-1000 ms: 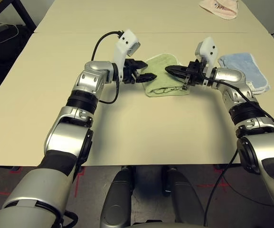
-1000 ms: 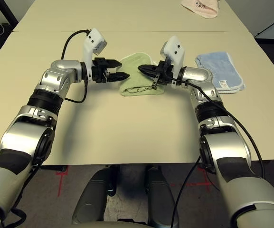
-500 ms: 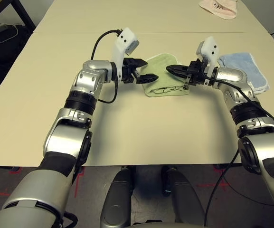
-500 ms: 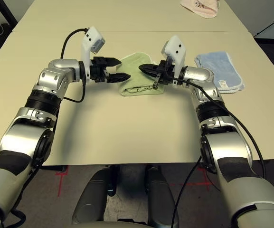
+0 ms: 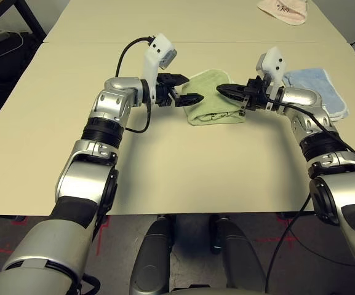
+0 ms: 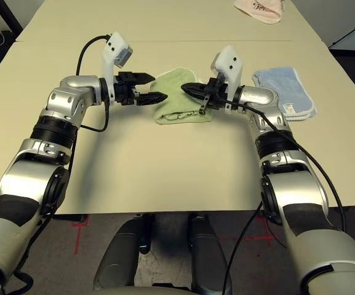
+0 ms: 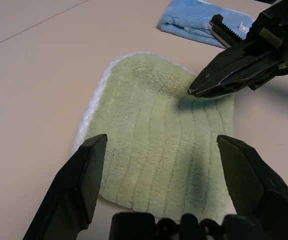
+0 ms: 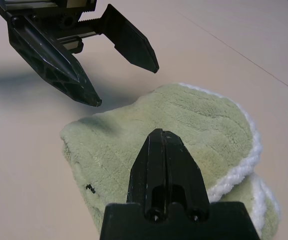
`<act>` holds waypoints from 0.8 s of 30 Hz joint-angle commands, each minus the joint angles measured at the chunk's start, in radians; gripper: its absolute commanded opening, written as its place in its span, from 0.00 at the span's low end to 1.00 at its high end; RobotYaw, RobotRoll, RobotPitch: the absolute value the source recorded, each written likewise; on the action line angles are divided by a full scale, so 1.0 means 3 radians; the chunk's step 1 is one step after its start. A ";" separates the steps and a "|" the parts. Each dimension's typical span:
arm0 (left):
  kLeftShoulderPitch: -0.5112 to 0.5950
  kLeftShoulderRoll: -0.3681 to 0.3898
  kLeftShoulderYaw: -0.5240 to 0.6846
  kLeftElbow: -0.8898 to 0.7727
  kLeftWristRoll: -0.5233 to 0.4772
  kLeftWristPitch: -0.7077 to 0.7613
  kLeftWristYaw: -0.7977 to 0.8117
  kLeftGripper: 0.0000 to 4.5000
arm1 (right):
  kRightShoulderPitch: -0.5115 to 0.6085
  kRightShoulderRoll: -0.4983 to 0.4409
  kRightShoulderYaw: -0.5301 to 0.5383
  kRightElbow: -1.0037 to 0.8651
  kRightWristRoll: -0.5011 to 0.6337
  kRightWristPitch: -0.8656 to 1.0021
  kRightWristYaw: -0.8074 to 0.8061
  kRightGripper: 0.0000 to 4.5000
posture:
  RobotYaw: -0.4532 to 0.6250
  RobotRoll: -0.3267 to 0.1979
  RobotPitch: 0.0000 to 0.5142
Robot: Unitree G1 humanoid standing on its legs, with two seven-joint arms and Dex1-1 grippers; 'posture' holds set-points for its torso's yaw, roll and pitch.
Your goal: Fold the towel and set it aside.
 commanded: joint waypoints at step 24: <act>0.0285 0.0037 0.0041 -0.0350 0.0033 -0.0076 0.0424 1.00 | 0.0313 -0.0105 -0.0174 -0.0509 0.0257 0.0299 -0.0030 0.00 | 0.54 0.62 0.39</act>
